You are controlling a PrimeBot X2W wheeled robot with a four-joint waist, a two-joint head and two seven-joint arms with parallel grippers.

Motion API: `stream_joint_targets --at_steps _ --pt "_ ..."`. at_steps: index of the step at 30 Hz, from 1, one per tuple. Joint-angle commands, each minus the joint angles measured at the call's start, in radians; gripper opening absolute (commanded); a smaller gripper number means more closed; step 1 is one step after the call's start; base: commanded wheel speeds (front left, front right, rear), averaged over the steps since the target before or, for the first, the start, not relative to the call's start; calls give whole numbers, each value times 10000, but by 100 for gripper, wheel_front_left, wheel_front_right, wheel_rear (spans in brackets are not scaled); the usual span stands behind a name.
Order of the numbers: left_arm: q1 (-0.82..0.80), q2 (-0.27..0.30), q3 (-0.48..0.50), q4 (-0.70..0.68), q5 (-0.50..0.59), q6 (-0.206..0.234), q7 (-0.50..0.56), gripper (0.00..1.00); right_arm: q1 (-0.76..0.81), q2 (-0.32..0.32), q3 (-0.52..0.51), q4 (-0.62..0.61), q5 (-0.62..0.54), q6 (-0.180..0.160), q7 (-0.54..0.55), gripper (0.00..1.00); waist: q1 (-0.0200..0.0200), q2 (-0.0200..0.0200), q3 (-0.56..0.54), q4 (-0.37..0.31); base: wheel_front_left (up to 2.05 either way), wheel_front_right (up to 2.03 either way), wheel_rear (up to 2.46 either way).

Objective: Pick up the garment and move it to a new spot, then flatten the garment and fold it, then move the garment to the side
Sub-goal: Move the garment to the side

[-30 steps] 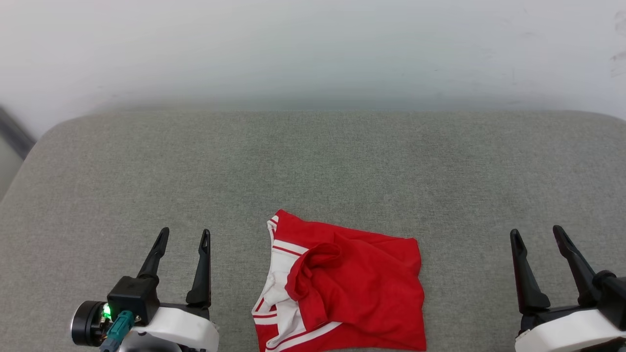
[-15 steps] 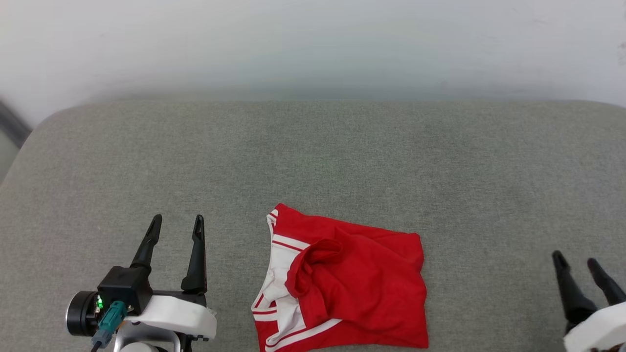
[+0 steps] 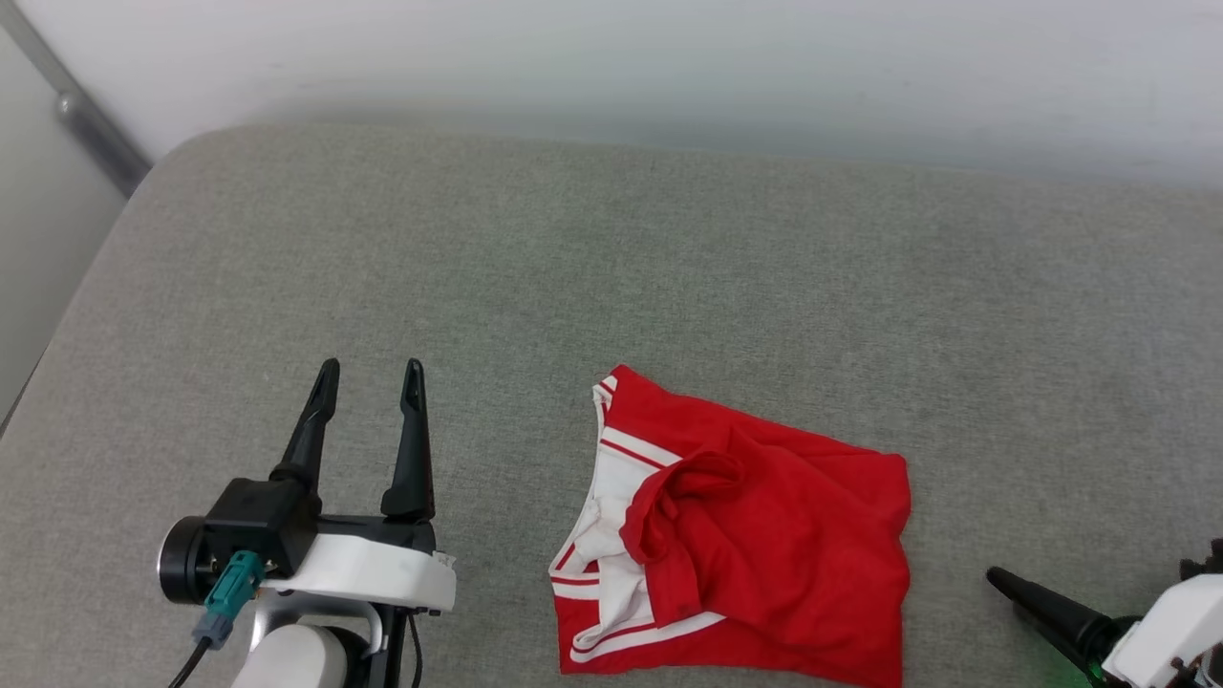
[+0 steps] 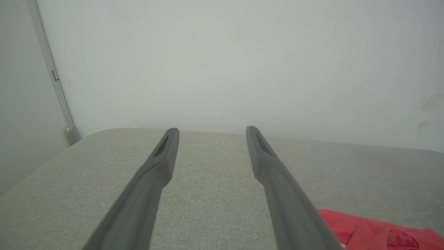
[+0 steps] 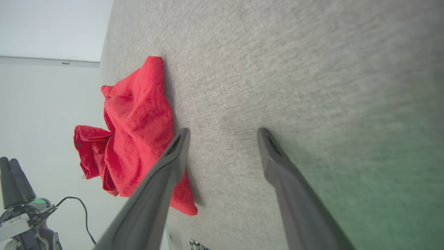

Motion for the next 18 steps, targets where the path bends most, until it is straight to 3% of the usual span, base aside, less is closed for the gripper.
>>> stream_joint_targets --at_steps 1,6,12,14,18 --pt "-154 -105 50 12 103 -87 -20 100 -223 120 65 231 337 -4 249 100 0 0 264 271 0 0 0" --pt "-317 -442 209 129 358 -402 -20 100 -886 321 706 1033 1442 -10 992 100 0 0 563 573 0 0 0" --pt "-425 -714 449 294 630 -696 -21 100 -1376 374 1774 1544 2211 -8 1116 100 0 0 711 748 0 0 0" --pt "-420 -800 530 340 705 -785 -21 100 -1470 381 2027 1573 2331 -8 1011 0 0 0 706 775 0 0 0" --pt "-308 -929 688 427 867 -922 -20 100 -1539 335 2314 1250 2298 -7 857 0 0 0 580 750 0 0 0"
